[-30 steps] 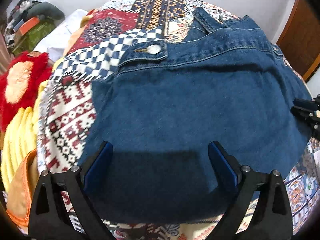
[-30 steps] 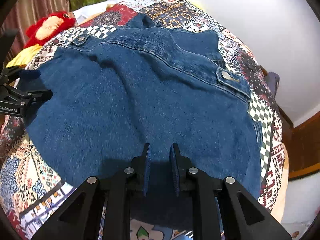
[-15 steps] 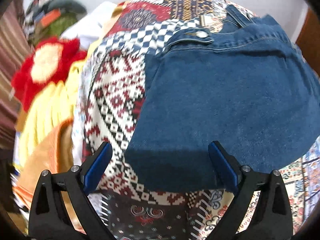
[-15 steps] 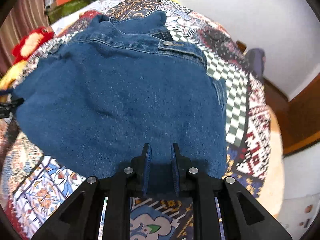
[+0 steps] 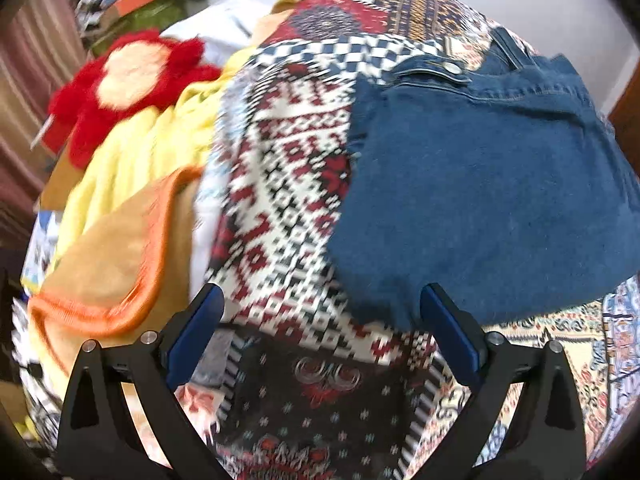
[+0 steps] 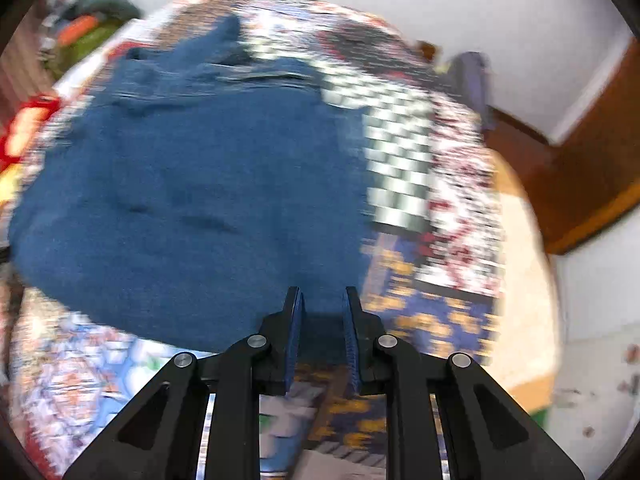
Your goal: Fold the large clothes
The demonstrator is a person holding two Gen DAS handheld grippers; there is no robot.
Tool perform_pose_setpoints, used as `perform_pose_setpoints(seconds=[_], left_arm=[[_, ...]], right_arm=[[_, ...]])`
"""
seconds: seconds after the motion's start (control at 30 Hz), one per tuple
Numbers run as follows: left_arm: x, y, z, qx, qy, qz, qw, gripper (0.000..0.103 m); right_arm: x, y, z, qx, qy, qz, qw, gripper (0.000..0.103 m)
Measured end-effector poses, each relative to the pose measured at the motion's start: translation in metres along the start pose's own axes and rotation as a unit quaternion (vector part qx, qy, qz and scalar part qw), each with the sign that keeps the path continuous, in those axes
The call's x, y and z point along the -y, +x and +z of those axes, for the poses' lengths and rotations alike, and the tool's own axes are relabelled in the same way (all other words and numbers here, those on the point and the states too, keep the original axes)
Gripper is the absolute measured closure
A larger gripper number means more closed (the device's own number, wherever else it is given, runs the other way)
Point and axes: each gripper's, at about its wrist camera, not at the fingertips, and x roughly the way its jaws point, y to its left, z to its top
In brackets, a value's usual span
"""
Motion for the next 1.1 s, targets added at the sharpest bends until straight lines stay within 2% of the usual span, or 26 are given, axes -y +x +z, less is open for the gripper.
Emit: perform_pose_setpoints(seconds=[0.03, 0.1, 0.2, 0.27, 0.33, 0.47, 0.6, 0.7, 0.87, 0.93, 1.0, 1.1], left_arm=[[-0.006, -0.002, -0.001, -0.001, -0.003, 0.008, 1.0, 0.003], [-0.014, -0.007, -0.007, -0.002, -0.003, 0.026, 0.9997, 0.003], [-0.029, -0.021, -0.017, 0.002, -0.02, 0.022, 0.9995, 0.003], [-0.038, -0.027, -0.019, 0.002, -0.043, 0.002, 0.9991, 0.003], [-0.046, -0.033, -0.021, 0.002, -0.083, -0.036, 0.9959, 0.003], [-0.041, -0.029, -0.02, -0.019, -0.146, -0.126, 0.9812, 0.003], [-0.018, -0.018, -0.016, -0.038, -0.167, -0.177, 0.9692, 0.003], [-0.002, -0.003, -0.014, -0.06, -0.183, -0.222, 0.9557, 0.003], [0.019, 0.029, -0.012, -0.102, -0.226, -0.302, 0.9207, 0.003], [0.025, 0.038, -0.011, -0.109, -0.237, -0.32, 0.9105, 0.004], [0.03, 0.043, -0.008, -0.107, -0.24, -0.334, 0.9051, 0.004], [0.036, 0.047, 0.005, -0.086, -0.239, -0.344, 0.904, 0.005]], right_arm=[[0.006, 0.0, -0.001, 0.0, 0.008, -0.002, 1.0, 0.05], [0.022, -0.001, -0.007, 0.004, 0.03, -0.029, 0.999, 0.02], [0.042, -0.004, -0.016, -0.005, 0.05, -0.043, 0.998, 0.019], [0.052, -0.01, -0.022, -0.006, 0.065, -0.035, 0.997, 0.019], [0.058, -0.021, -0.023, -0.001, 0.078, -0.013, 0.997, 0.019], [0.051, -0.05, -0.02, 0.028, 0.088, 0.023, 0.995, 0.019], [0.021, -0.076, -0.005, 0.059, 0.069, 0.056, 0.994, 0.019], [-0.003, -0.079, 0.011, 0.066, 0.05, 0.09, 0.992, 0.019], [-0.042, -0.059, 0.03, 0.048, 0.031, 0.134, 0.989, 0.019], [-0.057, -0.047, 0.033, 0.035, 0.025, 0.15, 0.988, 0.019], [-0.072, -0.033, 0.035, 0.021, 0.016, 0.161, 0.987, 0.019], [-0.089, -0.011, 0.036, -0.003, -0.001, 0.167, 0.986, 0.019]])
